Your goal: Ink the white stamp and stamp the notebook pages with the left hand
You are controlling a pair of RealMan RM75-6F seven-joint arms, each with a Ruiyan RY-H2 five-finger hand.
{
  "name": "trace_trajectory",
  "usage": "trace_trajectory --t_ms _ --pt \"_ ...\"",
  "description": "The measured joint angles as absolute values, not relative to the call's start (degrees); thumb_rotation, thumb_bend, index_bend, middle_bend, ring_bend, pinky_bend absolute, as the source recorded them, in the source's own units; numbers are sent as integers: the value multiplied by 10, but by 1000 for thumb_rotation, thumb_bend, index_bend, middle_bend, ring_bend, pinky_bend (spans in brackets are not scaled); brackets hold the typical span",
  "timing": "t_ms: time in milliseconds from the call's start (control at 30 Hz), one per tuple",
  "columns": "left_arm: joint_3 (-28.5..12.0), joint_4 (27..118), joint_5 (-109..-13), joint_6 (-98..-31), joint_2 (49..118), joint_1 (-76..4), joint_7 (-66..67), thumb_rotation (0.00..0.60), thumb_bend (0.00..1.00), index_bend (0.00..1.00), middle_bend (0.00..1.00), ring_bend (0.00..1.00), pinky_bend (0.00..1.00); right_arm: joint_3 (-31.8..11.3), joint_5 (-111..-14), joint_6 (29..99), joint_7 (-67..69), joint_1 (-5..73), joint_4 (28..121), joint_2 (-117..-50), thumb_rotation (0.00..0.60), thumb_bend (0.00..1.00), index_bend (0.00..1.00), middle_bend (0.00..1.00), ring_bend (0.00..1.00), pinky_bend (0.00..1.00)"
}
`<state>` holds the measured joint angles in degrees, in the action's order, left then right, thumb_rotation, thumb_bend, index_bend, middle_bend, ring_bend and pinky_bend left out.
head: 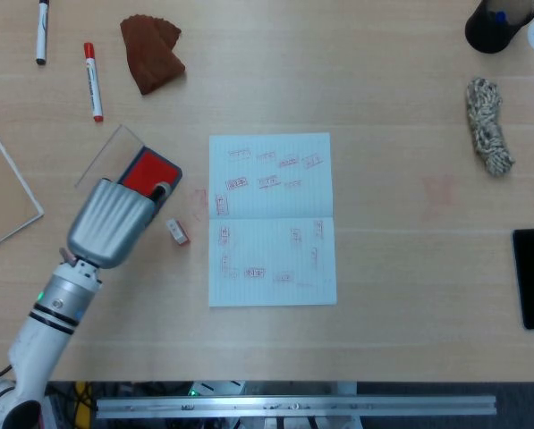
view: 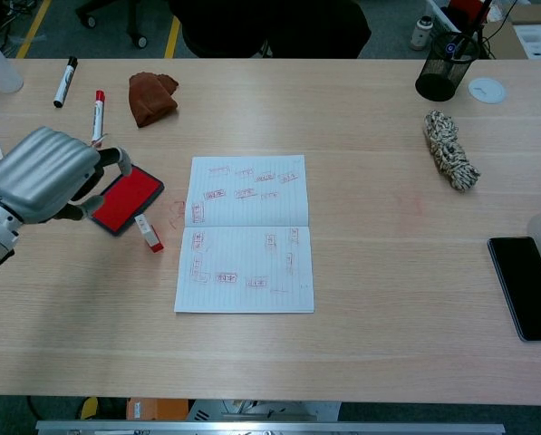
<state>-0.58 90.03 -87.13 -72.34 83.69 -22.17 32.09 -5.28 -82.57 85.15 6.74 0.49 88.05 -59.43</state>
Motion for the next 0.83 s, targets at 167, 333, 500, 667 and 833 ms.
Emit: trace_trajectory --t_ms 167,333,500,667,833 --pt "-29 931 -832 -764 789 -194 261 600 280 348 651 628 980 -53 -831 845 61 13 885 -594 600 261 325 386 311 418" --pt "-39 930 -805 -804 764 -157 213 600 280 348 625 607 962 -51 -836 837 53 21 890 -593 600 261 325 386 311 418" --pt "-38 920 -794 -834 751 -126 176 600 280 355 626 606 961 -50 -837 832 47 25 894 -593 600 261 325 386 311 418" --pt "-29 910 -799 -866 749 -97 150 600 280 366 626 606 960 -47 -837 827 38 28 901 -592 600 261 325 386 311 418" --pt "-23 907 -800 -875 746 -83 152 600 280 367 626 606 960 -45 -839 827 36 29 905 -592 600 261 325 386 311 418"
